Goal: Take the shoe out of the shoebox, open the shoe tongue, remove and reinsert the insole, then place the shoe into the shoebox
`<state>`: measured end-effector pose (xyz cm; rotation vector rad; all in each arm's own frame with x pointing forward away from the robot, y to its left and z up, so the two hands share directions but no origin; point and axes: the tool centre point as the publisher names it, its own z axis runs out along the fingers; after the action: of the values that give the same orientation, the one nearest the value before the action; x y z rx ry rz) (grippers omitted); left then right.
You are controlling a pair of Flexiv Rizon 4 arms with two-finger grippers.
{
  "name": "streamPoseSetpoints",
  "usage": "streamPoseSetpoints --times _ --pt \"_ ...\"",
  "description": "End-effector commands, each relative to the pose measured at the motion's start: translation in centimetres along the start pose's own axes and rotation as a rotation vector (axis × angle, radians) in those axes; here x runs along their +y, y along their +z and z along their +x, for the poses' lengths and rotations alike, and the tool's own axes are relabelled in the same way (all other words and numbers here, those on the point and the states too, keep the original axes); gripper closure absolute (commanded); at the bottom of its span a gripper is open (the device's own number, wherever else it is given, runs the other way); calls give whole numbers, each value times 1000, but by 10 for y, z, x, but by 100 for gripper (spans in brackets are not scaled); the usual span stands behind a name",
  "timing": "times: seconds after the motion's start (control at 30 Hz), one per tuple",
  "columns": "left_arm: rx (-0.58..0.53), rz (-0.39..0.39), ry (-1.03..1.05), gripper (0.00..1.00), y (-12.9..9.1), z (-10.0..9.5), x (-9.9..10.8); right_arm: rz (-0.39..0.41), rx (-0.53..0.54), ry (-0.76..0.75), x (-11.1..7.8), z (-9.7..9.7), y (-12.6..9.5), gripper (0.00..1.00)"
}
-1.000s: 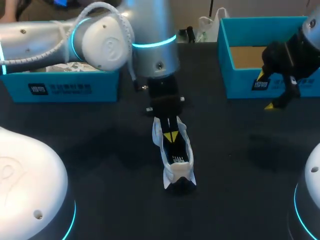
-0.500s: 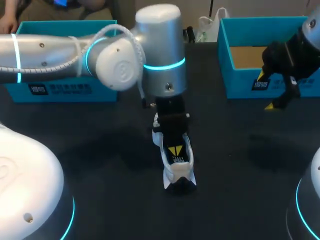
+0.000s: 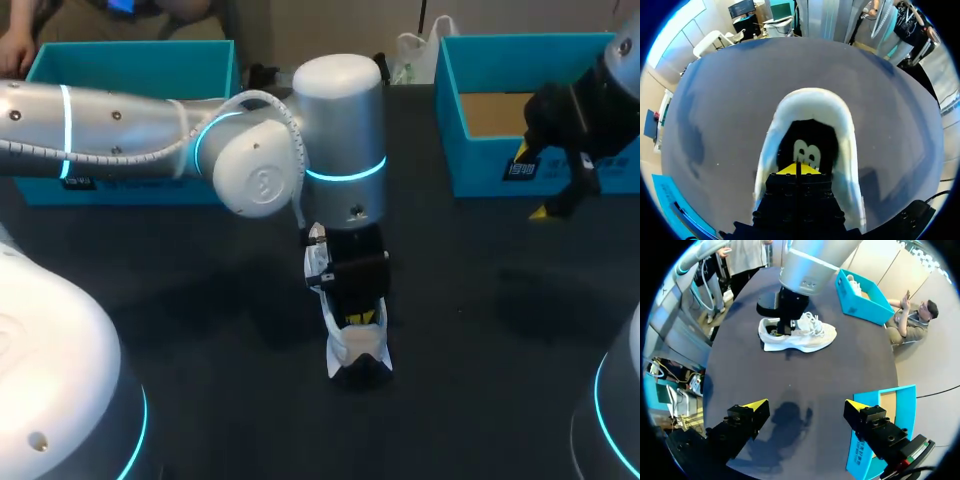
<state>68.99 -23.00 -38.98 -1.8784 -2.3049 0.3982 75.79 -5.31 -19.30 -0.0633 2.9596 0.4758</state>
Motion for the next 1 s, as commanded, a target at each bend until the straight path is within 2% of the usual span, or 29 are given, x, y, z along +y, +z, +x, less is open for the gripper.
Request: streamPoseSetpoints --times 0.03,0.13,0.33,0.47,0.83,1.0 --pt "-54 2 -13 100 -18 13 -3 1 -1 0 0 0 1 0" --pt "-72 23 -5 100 -20 10 -8 1 -1 0 0 0 1 0" --pt "-74 69 13 100 -9 4 -22 1 -1 0 0 0 1 0" --pt "-74 72 17 100 0 2 -26 1 -1 0 0 0 1 0" --pt "-91 82 6 100 23 2 -15 1 -1 0 0 0 1 0" --pt "-84 40 -9 100 30 4 -9 1 -1 0 0 0 1 0"
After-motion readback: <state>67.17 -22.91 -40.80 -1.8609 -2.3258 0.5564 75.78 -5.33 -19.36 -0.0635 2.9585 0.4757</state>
